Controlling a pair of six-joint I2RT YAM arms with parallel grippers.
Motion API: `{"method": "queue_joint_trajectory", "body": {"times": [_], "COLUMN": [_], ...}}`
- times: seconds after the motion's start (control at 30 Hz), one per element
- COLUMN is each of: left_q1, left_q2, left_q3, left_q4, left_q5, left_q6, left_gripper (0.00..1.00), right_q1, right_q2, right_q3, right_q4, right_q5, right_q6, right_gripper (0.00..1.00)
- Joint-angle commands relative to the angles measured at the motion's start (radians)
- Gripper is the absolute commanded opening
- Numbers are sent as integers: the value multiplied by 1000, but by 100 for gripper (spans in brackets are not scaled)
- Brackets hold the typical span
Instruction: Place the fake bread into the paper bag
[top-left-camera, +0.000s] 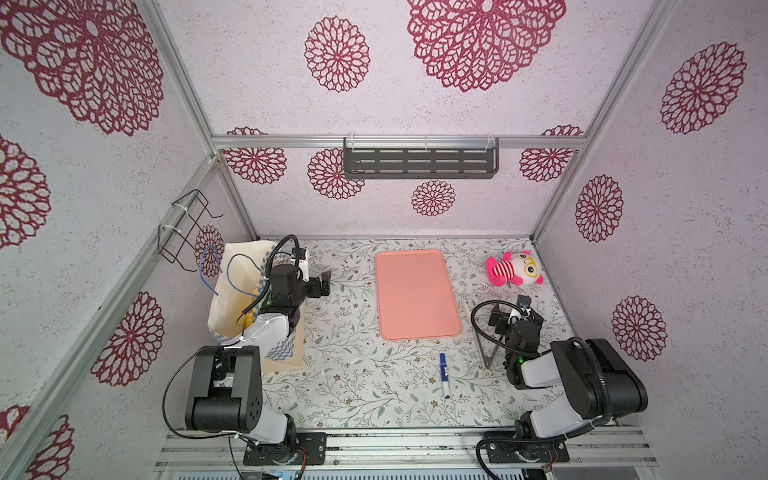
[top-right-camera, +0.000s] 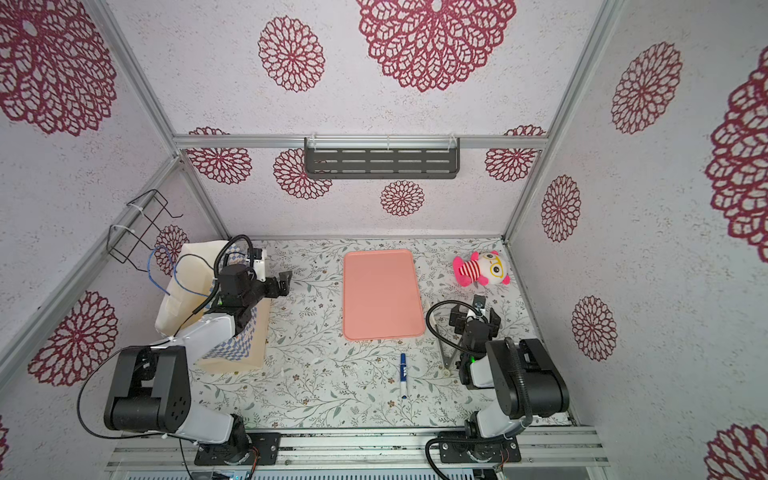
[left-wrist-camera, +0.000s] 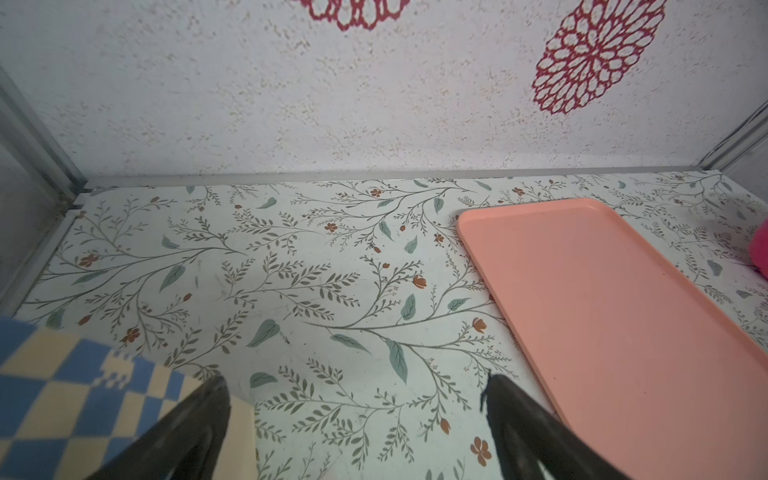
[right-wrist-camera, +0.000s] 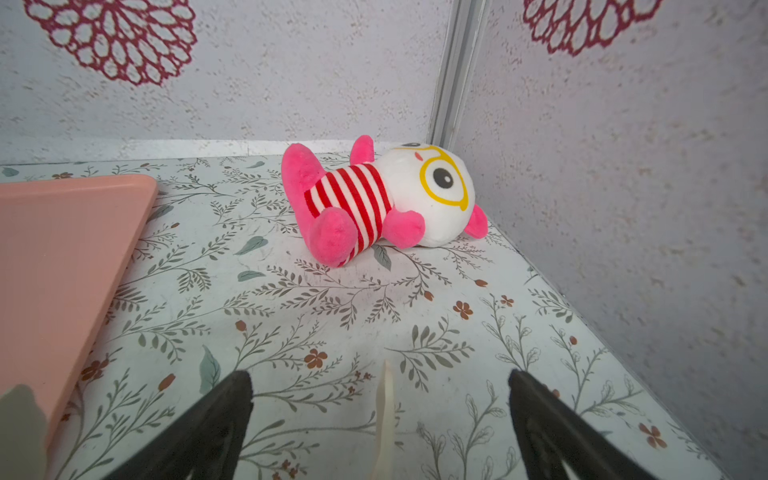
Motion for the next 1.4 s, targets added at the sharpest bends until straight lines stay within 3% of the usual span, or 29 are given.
{"method": "queue_joint_trajectory", "body": {"times": [0.0, 0.1, 0.37, 0.77, 0.93, 1.2, 1.37], "left_q1": [62, 115, 163, 142, 139, 153, 157], "left_q2": [-20, -12, 60, 30, 68, 83, 110], "left_q3": [-18, -29, 80, 16, -85, -66, -22], "left_q4": [-7, 49, -85, -128, 66, 44, -15], "left_q5": [-21, -1, 145, 84, 76, 105, 121], "left_q6": [56, 39, 16, 52, 84, 69, 73], "left_gripper": [98, 98, 99, 98, 97, 97, 97], "right_q1": [2, 1, 2, 2, 2, 3, 5], "right_q2": [-8, -7, -8, -8, -8, -8, -5], "right_q3": [19, 18, 17, 15, 16, 11, -47], "right_q4": [32, 35, 36, 36, 37, 47, 163], "right_q5": [-2, -3, -2, -1, -1, -1, -18], "right_q6": [-13, -13, -13, -13, -14, -15, -29], "right_gripper": [99, 99, 99, 99, 99, 99, 99]}}
